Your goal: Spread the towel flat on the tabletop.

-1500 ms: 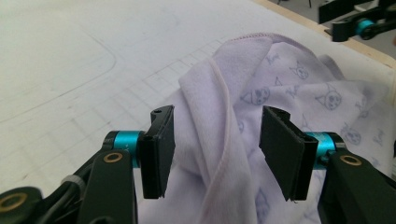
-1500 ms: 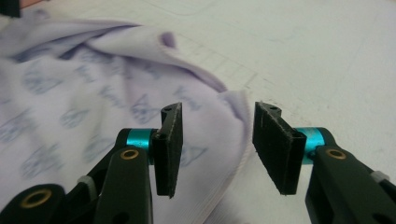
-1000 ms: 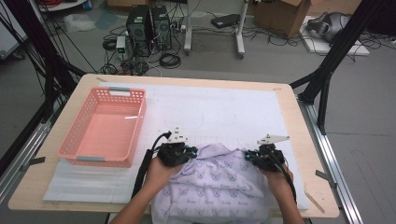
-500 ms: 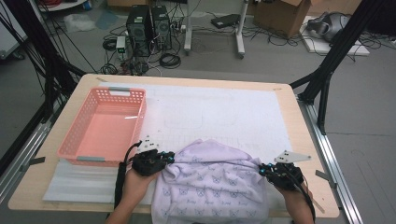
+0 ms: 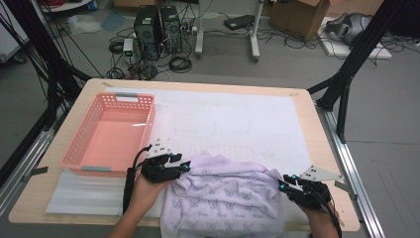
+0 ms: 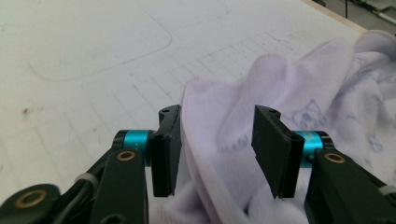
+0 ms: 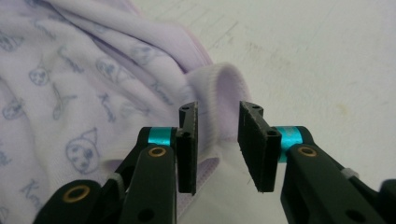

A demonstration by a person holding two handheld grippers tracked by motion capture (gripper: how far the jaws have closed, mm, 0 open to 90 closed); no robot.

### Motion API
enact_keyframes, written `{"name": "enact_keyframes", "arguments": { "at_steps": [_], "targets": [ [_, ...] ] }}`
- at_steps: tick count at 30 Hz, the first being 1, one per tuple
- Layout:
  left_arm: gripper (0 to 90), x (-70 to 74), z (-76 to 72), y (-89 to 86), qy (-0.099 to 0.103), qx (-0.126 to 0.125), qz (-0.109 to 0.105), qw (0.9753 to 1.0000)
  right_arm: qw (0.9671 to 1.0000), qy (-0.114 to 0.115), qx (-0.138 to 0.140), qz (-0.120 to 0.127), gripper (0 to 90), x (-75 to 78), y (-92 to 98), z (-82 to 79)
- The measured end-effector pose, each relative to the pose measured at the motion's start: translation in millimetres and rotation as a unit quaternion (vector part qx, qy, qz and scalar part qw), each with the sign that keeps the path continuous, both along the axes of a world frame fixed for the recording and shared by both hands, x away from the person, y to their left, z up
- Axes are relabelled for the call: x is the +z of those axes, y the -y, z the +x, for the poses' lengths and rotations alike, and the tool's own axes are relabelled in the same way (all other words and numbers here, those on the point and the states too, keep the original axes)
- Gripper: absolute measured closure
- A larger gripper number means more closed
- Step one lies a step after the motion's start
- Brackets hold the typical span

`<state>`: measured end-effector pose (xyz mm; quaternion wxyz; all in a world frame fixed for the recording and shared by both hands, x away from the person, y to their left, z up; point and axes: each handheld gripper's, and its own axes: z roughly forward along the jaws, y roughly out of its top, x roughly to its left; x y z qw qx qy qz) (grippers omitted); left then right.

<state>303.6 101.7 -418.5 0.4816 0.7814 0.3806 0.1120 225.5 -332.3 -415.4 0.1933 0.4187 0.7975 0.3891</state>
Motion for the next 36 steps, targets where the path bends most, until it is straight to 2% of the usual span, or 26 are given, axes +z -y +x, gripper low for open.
{"name": "enact_keyframes", "arguments": {
  "at_steps": [4, 6, 8, 10, 12, 15, 16, 17, 20, 22, 23, 25, 27, 29, 32, 34, 36],
  "targets": [
    [47.9, 0.3, 27.3, 17.6, -0.008, -0.004, 0.022, 0.9997, 0.9999, 0.009, -0.007, 0.004, 61.5, 1.4, 3.6, 0.1],
    [47.1, -1.7, 38.8, 27.6, -0.002, -0.013, 0.039, 0.9992, 0.9999, 0.009, -0.009, 0.006, 61.5, 1.2, 5.0, 0.2],
    [46.9, -6.2, 48.8, 38.4, -0.010, -0.020, 0.068, 0.9974, 0.9999, 0.009, -0.008, 0.006, 61.5, 0.9, 6.1, 0.5],
    [46.9, -12.4, 54.1, 45.9, -0.018, -0.026, 0.076, 0.9966, 0.9999, 0.008, -0.007, 0.007, 61.6, -0.1, 7.4, 0.9],
    [47.0, -17.1, 56.6, 52.1, -0.029, -0.035, 0.099, 0.9941, 0.9999, 0.006, -0.007, 0.007, 61.7, -0.8, 7.9, 1.1],
    [49.2, -22.1, 53.9, 60.2, -0.025, -0.051, 0.125, 0.9906, 0.9999, 0.008, -0.006, 0.007, 61.7, -1.1, 8.2, 1.9],
    [50.1, -22.5, 51.8, 62.2, -0.011, -0.052, 0.136, 0.9893, 0.9999, 0.006, -0.006, 0.009, 61.7, -1.1, 8.0, 2.0],
    [52.7, -22.2, 50.5, 62.5, -0.008, -0.059, 0.134, 0.9891, 0.9999, 0.007, -0.005, 0.009, 61.7, -1.1, 7.8, 2.5],
    [83.3, -21.7, 48.9, 61.5, -0.014, -0.066, 0.125, 0.9898, 0.9999, 0.009, -0.005, 0.008, 61.5, -1.8, 6.3, 3.6],
    [85.0, -20.8, 48.9, 59.5, -0.012, -0.051, 0.127, 0.9905, 0.9999, 0.007, -0.006, 0.008, 61.1, -1.4, 5.5, 3.6],
    [85.4, -20.1, 49.2, 56.6, -0.011, -0.035, 0.120, 0.9921, 0.9999, 0.009, -0.008, 0.010, 60.8, -1.1, 5.2, 3.8],
    [85.8, -17.4, 50.4, 46.0, -0.009, -0.002, 0.089, 0.9959, 0.9998, 0.010, -0.012, 0.015, 59.8, -0.3, 4.4, 4.7],
    [85.9, -13.9, 51.2, 34.0, -0.003, 0.036, 0.067, 0.9971, 0.9996, 0.010, -0.015, 0.022, 59.6, 0.7, 1.9, 7.1],
    [85.9, -9.8, 50.5, 21.6, 0.009, 0.073, 0.053, 0.9959, 0.9994, 0.007, -0.016, 0.029, 58.5, 1.3, -4.0, 10.8],
    [86.0, -5.3, 48.7, 10.2, 0.021, 0.105, 0.038, 0.9935, 0.9996, -0.013, -0.024, 0.011, 57.2, -3.9, -17.6, 19.0],
    [85.9, -3.6, 47.5, 5.8, 0.017, 0.108, 0.034, 0.9934, 0.9987, -0.041, -0.030, 0.000, 58.8, -13.5, -24.1, 27.5],
    [85.9, -4.2, 46.0, 5.5, 0.017, 0.102, 0.044, 0.9936, 0.9970, -0.071, -0.028, -0.011, 73.5, -22.9, -27.7, 32.9]
  ]
}}
